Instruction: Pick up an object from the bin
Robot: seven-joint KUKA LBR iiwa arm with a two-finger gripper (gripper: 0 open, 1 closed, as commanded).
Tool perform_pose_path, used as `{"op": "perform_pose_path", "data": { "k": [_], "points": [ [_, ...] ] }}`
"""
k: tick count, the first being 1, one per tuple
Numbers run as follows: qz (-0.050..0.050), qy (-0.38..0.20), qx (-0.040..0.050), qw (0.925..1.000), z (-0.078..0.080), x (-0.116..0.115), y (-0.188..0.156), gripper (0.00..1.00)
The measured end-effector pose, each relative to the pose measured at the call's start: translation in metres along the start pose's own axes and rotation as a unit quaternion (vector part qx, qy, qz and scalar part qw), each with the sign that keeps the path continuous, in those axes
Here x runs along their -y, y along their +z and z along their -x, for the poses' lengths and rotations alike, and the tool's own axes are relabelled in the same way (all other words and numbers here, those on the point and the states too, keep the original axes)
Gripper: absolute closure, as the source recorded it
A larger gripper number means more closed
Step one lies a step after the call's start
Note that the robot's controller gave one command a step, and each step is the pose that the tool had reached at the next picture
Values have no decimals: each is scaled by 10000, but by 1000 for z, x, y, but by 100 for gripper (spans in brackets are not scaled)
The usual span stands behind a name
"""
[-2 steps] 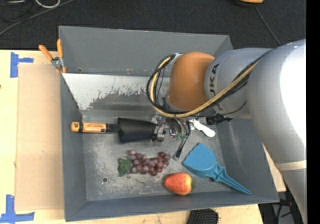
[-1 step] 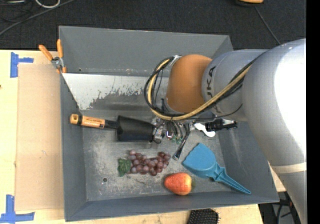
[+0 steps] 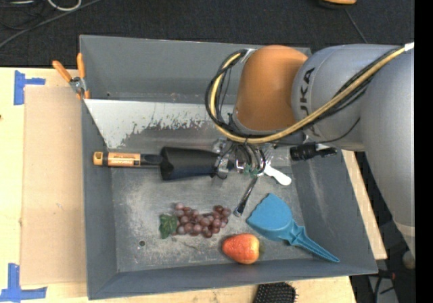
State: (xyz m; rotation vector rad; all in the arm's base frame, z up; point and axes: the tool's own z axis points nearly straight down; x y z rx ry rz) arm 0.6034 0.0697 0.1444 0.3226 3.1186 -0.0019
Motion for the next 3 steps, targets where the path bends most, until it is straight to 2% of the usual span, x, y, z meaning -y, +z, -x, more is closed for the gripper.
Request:
{"op": "perform_pose_path", "data": {
  "k": [1, 2, 3],
  "points": [
    [-22, -73, 11, 10000, -2, -1, 24, 100],
    [-9, 579, 9, 9983, -23, -38, 65, 100],
    [-3, 626, -3, 9980, -26, -47, 71, 100]
  ]
}}
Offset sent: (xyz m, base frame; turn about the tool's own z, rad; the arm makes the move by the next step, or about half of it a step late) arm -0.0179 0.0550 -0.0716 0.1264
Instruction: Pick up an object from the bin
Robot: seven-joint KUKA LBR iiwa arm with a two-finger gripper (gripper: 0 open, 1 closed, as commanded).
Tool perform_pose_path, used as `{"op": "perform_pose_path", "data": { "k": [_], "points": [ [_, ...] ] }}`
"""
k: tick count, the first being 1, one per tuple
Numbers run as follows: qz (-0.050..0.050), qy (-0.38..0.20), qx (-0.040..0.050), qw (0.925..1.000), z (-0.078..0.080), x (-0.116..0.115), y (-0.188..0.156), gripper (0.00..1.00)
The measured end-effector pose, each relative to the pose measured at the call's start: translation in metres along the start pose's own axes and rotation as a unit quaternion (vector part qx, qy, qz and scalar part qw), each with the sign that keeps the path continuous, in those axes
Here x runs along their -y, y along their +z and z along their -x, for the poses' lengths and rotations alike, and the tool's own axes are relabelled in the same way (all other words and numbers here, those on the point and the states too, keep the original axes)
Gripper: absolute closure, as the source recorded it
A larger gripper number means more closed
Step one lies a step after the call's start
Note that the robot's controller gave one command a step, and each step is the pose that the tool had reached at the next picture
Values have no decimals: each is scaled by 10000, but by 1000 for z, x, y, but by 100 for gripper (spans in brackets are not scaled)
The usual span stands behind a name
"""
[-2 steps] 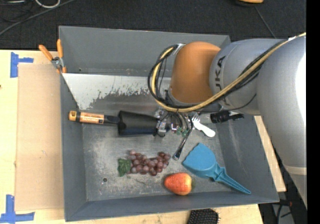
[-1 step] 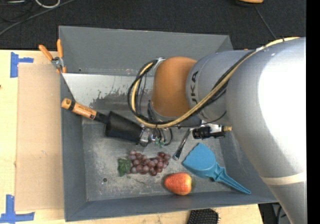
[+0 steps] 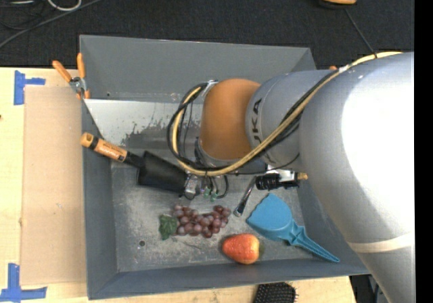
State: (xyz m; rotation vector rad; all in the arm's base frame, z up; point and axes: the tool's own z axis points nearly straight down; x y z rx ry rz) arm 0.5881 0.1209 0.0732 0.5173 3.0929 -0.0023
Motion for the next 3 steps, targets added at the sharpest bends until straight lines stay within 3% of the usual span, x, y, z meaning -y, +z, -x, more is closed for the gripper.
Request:
{"op": "perform_pose_path", "data": {
  "k": [2, 3],
  "points": [
    [-12, 295, -13, 9996, -7, 0, 4, 100],
    [-12, 976, -9, 9952, -10, -12, 4, 100]
  ]
}}
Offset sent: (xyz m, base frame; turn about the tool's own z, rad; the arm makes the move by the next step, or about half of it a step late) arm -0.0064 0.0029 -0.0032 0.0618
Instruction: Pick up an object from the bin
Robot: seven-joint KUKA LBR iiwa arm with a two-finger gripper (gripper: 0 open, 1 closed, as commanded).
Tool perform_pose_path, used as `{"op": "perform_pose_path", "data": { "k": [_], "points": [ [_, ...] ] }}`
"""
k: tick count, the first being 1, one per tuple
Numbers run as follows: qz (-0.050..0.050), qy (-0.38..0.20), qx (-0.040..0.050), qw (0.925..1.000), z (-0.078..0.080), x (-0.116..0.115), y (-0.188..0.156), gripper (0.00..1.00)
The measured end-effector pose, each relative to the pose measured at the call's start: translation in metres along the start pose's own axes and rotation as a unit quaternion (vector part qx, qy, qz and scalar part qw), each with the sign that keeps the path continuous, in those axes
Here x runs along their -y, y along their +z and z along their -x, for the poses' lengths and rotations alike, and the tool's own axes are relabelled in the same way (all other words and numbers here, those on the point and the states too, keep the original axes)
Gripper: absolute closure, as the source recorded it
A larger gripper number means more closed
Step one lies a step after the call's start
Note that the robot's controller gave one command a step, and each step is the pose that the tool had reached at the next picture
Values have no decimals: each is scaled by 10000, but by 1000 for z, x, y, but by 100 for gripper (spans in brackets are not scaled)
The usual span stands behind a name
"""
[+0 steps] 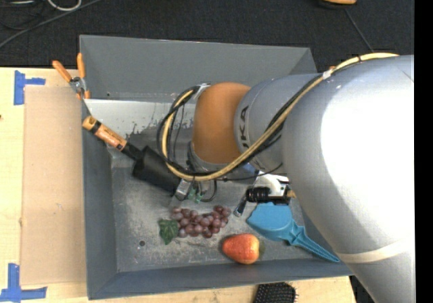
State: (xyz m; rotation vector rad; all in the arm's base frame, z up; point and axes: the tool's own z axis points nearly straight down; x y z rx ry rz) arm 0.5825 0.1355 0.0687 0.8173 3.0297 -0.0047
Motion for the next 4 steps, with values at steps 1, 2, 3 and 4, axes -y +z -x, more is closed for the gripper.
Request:
{"op": "perform_pose_path", "data": {
  "k": [1, 2, 3, 4],
  "points": [
    [-3, -59, 3, 10000, -3, -3, -1, 100],
    [3, 246, 2, 9997, -5, -4, -28, 100],
    [-21, 131, -11, 9999, -14, -9, -37, 100],
    [-26, 21, -15, 10000, 14, 17, -13, 100]
  ]
}}
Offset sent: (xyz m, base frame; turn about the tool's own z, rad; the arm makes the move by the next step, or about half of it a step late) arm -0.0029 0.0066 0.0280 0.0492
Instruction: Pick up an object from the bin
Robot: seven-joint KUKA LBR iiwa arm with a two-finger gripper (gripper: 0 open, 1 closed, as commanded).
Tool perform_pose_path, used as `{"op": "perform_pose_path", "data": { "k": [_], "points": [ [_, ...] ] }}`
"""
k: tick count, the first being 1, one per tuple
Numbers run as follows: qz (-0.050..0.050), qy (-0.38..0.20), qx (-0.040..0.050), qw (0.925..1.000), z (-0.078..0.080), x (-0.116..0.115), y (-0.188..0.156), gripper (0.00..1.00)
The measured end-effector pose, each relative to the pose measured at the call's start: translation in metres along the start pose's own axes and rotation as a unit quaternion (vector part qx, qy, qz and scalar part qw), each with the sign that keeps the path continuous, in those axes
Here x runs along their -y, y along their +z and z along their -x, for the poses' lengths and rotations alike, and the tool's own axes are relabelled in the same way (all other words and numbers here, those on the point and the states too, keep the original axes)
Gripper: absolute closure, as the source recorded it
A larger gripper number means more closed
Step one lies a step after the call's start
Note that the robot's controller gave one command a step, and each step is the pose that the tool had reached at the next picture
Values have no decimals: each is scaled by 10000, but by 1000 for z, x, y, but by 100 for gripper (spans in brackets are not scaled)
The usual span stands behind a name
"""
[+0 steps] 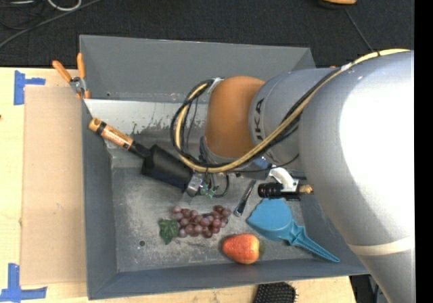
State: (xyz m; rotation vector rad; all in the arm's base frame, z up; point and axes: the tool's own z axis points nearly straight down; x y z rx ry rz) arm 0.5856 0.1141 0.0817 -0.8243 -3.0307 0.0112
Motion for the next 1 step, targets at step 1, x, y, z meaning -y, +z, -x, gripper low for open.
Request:
{"op": "perform_pose_path", "data": {
  "k": [1],
  "points": [
    [9, -366, 17, 9993, 44, 15, 0, 100]
  ]
}}
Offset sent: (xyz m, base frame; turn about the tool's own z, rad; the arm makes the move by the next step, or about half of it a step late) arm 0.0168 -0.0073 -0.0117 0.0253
